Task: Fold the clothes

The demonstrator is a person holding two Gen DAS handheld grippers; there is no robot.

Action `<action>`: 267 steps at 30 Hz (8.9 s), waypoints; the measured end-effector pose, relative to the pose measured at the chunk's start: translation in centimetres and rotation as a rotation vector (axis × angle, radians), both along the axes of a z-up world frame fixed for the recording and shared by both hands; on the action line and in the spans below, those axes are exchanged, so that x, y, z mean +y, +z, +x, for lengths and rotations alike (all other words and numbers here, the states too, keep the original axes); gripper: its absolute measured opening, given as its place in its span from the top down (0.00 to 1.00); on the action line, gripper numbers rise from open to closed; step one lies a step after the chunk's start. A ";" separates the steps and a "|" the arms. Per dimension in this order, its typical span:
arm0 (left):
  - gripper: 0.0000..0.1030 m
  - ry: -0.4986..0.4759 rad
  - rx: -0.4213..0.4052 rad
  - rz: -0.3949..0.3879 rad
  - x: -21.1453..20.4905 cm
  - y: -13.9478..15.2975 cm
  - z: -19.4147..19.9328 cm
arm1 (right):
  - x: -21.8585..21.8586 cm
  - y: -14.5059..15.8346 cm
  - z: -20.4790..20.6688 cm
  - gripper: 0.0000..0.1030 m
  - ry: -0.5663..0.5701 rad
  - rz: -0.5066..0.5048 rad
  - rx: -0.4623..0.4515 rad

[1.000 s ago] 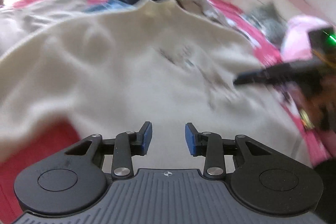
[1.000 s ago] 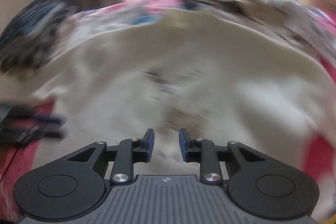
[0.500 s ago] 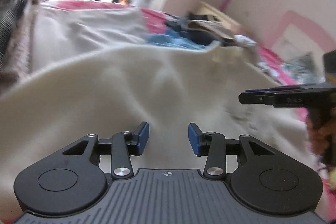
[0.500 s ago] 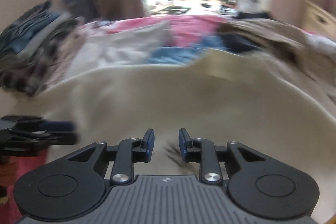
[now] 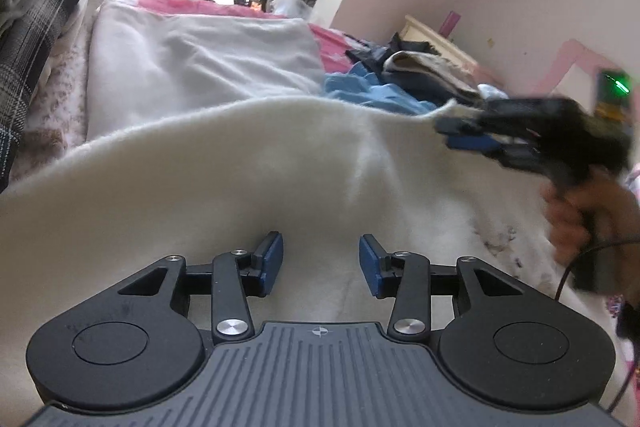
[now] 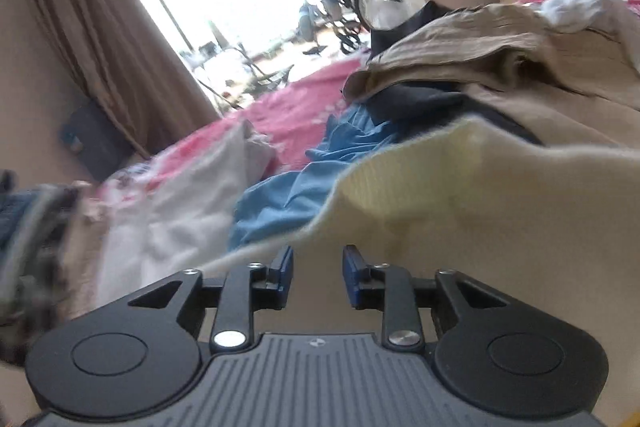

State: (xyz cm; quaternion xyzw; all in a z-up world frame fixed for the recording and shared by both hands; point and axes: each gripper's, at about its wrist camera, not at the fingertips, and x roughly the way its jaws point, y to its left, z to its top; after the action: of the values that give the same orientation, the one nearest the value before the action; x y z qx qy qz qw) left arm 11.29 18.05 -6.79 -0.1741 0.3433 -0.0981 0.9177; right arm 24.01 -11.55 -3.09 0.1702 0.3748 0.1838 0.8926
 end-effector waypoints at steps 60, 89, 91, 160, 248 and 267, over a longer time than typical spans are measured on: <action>0.54 -0.465 -0.061 0.110 -20.0 3.4 3.0 | -32.4 11.5 -6.5 0.90 -0.743 -0.679 -0.213; 0.51 -0.686 -0.132 0.240 -34.7 0.5 6.7 | -35.1 14.0 -6.5 0.34 -0.825 -0.843 -0.180; 0.51 -0.661 -0.140 0.219 -33.4 0.8 6.8 | -33.2 14.0 -6.3 0.34 -0.721 -0.807 -0.218; 0.45 -0.679 -0.146 0.208 -33.4 -3.0 6.5 | -31.0 -3.3 -11.7 0.50 -1.161 -0.153 0.126; 0.43 -0.526 0.065 0.091 -29.0 -1.6 5.7 | -32.2 -7.1 -18.1 0.52 -0.893 0.493 0.272; 0.43 -0.266 0.012 -0.052 -15.9 3.9 3.0 | -19.7 8.6 -17.7 0.91 -0.172 0.378 -0.152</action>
State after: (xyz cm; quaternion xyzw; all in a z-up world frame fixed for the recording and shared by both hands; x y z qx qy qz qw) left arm 14.26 2.17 -2.85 -0.1515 0.3663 -0.2270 0.8896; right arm 6.29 -31.20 5.53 0.3514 0.2494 0.1861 0.8830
